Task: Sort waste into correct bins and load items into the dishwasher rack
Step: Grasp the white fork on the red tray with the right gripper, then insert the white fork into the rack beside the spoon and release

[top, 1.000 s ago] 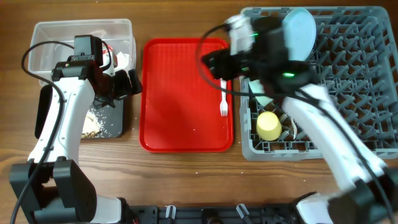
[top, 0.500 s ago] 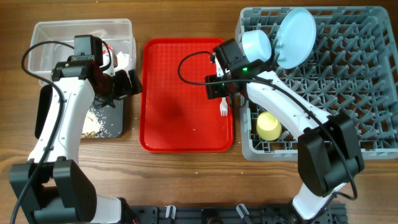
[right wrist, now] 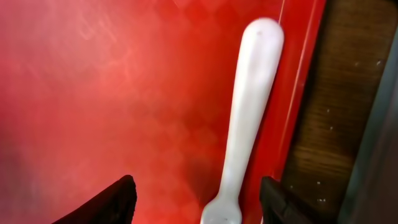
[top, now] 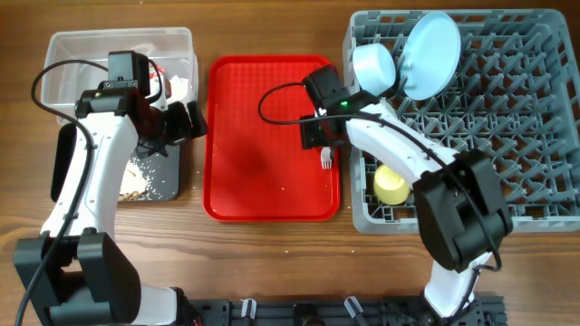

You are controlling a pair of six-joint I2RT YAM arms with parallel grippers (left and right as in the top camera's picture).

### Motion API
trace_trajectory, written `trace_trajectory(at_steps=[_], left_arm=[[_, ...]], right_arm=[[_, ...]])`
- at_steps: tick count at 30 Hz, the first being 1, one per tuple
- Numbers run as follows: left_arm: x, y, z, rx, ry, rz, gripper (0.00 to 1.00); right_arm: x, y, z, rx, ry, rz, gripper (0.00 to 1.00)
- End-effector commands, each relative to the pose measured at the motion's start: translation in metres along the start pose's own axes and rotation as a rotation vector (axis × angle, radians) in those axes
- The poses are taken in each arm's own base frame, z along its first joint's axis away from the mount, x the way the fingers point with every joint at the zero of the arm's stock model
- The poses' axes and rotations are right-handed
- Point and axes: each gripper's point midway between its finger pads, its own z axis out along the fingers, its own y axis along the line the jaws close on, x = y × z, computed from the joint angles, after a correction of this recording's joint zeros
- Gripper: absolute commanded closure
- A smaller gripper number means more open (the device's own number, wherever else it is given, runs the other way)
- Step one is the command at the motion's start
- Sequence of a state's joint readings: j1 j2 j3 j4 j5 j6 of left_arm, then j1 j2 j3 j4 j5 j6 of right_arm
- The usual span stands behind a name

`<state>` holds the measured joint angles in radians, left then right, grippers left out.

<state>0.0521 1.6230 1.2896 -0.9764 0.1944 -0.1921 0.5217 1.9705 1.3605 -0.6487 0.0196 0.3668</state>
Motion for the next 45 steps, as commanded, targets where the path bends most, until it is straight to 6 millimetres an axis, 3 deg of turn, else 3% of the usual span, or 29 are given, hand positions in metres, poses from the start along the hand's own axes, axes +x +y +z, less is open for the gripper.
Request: trace_trajectory(at_steps=[1,8,17,21,26,29,31,36,38,41,45], left_arm=[[-0.006,-0.002,-0.008,0.002,-0.033,0.010,0.00],[-0.006,-0.002,-0.008,0.002,-0.033,0.010,0.00],[-0.006,-0.002,-0.008,0.002,-0.033,0.010,0.00],[-0.006,-0.002,-0.008,0.002,-0.033,0.010,0.00],[-0.006,-0.002,-0.008,0.002,-0.033,0.010,0.00],[-0.006,-0.002,-0.008,0.002,-0.033,0.010,0.00],[-0.006,-0.002,-0.008,0.002,-0.033,0.010,0.00],[-0.006,-0.002,-0.008,0.002,-0.033,0.010,0.00],[-0.006,-0.002,-0.008,0.002,-0.033,0.010,0.00],[-0.006,-0.002,-0.008,0.002,-0.033,0.010,0.00],[-0.006,-0.002,-0.008,0.002,-0.033,0.010,0.00]], right_arm=[[0.006,-0.005,0.013,0.060,0.015,0.013,0.38],[0.015,-0.006,0.027,0.067,0.053,0.010,0.52],[0.025,-0.010,0.043,0.083,0.094,0.007,0.54],[0.025,-0.007,0.043,0.068,0.095,0.008,0.94],[0.017,-0.005,0.036,0.063,0.084,0.004,0.96],[0.002,-0.002,0.017,0.045,0.055,-0.011,0.96],[-0.013,0.003,-0.007,0.030,0.016,-0.010,0.96],[-0.063,0.019,-0.098,-0.036,-0.179,-0.059,0.96],[-0.073,0.017,-0.134,-0.046,-0.249,-0.070,0.96],[-0.079,-0.010,-0.187,0.003,-0.342,-0.024,0.96],[-0.062,-0.077,-0.246,0.124,-0.400,0.090,0.96]])
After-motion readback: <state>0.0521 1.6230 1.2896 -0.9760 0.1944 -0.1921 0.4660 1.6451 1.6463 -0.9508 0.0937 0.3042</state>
